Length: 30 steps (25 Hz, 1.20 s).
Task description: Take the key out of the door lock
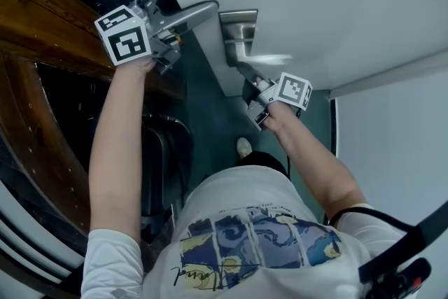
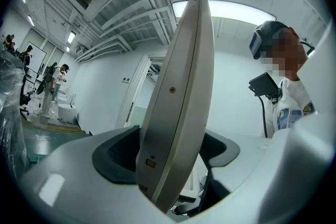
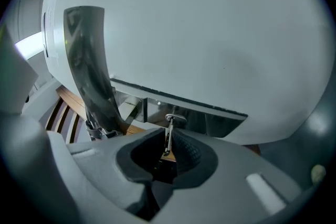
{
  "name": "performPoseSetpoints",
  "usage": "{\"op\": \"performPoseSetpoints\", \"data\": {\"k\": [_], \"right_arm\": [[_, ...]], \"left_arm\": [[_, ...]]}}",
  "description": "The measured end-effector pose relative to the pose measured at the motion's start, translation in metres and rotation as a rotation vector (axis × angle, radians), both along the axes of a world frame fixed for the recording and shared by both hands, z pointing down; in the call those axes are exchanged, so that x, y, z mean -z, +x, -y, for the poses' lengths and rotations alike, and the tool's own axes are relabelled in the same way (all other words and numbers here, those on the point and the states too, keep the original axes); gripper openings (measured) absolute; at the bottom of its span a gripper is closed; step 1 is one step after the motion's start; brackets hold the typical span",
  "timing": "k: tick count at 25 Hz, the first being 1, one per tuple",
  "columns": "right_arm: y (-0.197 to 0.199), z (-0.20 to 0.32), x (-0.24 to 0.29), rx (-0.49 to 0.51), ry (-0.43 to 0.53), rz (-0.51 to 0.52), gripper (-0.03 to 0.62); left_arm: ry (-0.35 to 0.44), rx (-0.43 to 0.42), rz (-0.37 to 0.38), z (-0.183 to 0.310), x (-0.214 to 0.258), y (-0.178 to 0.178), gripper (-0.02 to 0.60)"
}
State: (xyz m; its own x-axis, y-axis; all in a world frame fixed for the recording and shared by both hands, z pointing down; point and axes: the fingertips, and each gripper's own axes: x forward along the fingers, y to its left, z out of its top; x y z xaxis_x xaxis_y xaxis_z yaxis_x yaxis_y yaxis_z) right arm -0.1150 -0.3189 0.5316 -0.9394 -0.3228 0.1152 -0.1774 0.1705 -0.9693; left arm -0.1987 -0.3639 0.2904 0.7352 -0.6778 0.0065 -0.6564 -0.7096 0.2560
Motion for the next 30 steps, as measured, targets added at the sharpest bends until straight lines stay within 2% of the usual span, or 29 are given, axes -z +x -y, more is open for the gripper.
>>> {"op": "performPoseSetpoints", "data": {"k": [12,21,30], "right_arm": [[0.001,-0.001,0.003,-0.052,-0.103,0.074,0.026],[0.005,-0.001,0.003,-0.105,-0.151,0.093,0.026],[0.031,-0.036,-0.001,-0.132,-0.179,0.091,0.025]], "left_arm": [[0.002,0.01,-0.01,0.0,0.001,-0.001,0.345],[-0.004,0.012,0.003,-0.001,0.002,0.0,0.345],[-0.004,0.027,-0.025,-0.004,0.004,0.001,0.344]]}}
